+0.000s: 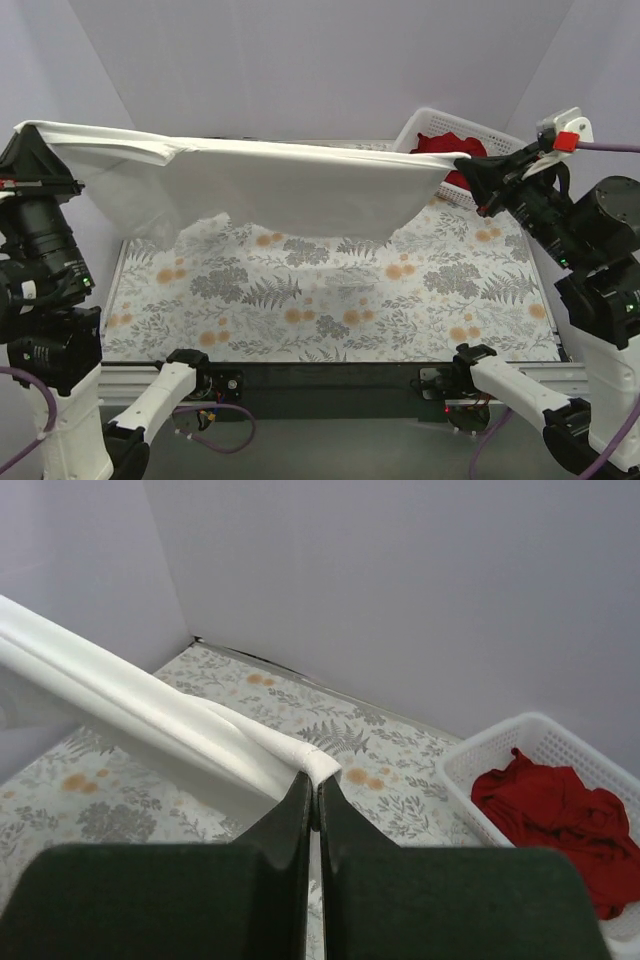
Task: Fold and stack the t-shirts
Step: Flatten the tshirt out
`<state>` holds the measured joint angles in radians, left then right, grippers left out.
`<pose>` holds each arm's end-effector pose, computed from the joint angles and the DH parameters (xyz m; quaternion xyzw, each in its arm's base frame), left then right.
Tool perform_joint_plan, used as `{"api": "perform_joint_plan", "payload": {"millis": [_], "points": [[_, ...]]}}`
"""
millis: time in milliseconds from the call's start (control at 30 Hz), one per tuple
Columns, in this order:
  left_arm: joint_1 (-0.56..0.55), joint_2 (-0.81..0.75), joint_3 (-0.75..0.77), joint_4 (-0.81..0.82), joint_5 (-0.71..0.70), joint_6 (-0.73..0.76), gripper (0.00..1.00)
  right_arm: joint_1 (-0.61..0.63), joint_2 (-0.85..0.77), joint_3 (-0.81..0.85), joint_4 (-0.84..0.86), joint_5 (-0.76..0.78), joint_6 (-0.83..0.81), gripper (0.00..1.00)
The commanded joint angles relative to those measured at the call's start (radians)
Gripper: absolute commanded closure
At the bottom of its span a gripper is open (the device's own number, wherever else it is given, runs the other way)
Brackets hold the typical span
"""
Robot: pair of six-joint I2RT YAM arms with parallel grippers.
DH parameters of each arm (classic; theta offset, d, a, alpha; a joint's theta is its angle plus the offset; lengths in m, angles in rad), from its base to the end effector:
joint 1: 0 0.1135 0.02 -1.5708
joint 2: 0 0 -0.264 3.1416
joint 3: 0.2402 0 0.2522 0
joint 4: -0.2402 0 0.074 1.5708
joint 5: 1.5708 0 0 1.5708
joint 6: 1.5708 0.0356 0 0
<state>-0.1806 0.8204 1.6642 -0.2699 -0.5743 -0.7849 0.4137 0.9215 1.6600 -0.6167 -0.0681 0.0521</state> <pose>0.0479 0.0109 0.5859 -0.3739 0.3637 -0.2711 0.8090 0.0996 0.0464 0.5464 -0.1442 0.6470 0.1947 0.7230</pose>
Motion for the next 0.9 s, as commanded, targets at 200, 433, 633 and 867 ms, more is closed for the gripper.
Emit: {"api": "perform_joint_plan", "payload": {"millis": [200,433,633,867], "points": [[0.007,0.107,0.043,-0.051,0.037,0.085,1.0,-0.01,0.086,0.073,-0.069,-0.027,-0.051,0.99],[0.007,0.276,-0.186,0.026,0.103,0.052,1.0,-0.01,0.247,-0.041,-0.037,0.14,-0.049,0.99],[0.009,0.472,-0.411,0.202,0.12,-0.013,1.0,-0.024,0.416,-0.317,0.246,0.232,-0.075,0.99],[0.023,0.798,-0.468,0.38,0.143,-0.08,1.0,-0.072,0.728,-0.373,0.497,0.197,-0.077,0.99]]}}
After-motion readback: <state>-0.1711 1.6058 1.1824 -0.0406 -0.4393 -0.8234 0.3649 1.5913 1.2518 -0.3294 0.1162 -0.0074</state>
